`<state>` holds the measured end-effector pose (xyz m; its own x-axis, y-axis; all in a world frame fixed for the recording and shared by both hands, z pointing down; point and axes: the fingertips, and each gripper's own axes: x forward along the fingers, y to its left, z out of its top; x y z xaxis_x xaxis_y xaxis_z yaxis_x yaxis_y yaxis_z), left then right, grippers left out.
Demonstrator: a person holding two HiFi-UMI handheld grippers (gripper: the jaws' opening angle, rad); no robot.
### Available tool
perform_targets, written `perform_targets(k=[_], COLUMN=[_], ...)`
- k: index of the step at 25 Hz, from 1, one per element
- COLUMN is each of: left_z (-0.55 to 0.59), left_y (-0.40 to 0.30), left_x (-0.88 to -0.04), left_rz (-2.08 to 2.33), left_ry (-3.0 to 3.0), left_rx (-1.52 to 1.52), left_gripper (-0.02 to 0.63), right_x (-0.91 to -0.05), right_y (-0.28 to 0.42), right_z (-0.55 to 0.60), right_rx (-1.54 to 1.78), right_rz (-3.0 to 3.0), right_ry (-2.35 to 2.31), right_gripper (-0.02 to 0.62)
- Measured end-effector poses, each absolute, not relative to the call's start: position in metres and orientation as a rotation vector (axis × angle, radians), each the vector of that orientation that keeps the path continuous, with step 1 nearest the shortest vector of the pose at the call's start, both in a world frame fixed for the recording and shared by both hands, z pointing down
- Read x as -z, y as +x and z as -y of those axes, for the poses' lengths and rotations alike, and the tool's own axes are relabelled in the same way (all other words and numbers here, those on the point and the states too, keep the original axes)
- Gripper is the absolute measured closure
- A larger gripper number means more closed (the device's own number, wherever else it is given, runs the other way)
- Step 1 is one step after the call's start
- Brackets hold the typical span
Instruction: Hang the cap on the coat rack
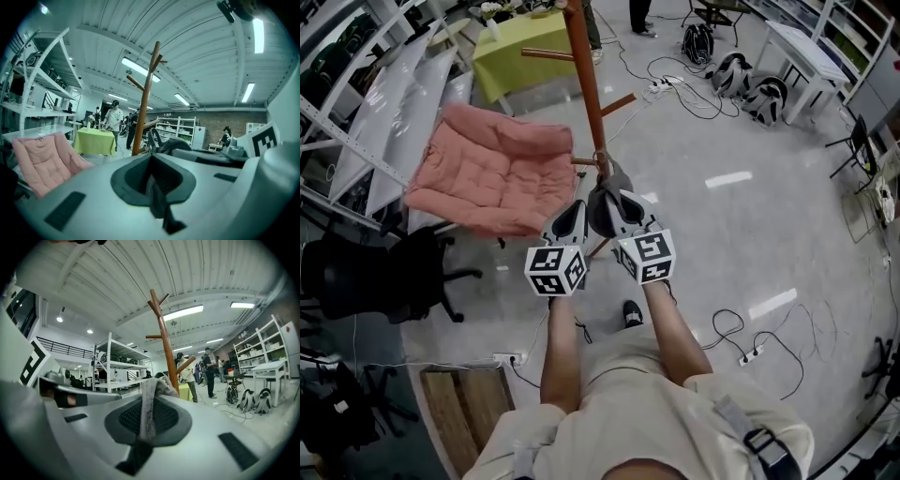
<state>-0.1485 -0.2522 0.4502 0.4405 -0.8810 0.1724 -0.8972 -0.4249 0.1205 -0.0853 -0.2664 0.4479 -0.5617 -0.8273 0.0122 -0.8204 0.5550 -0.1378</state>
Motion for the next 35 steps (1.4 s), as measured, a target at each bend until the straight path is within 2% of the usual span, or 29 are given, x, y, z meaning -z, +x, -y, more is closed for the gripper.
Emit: perform_targets(k=[35], left_z=[0.291], left_y=[-0.163], left_x=[-0.451], left_rz=[1.615], left_ry=[2.44], left_rx=[-0.111], left_gripper=[0.6], right_x=[-0.493], right_y=[-0.09], right_z=[0.324], right_rx=[0.327], right_rz=[-2.777], right_ry=[-1.447], right_gripper=[0.584])
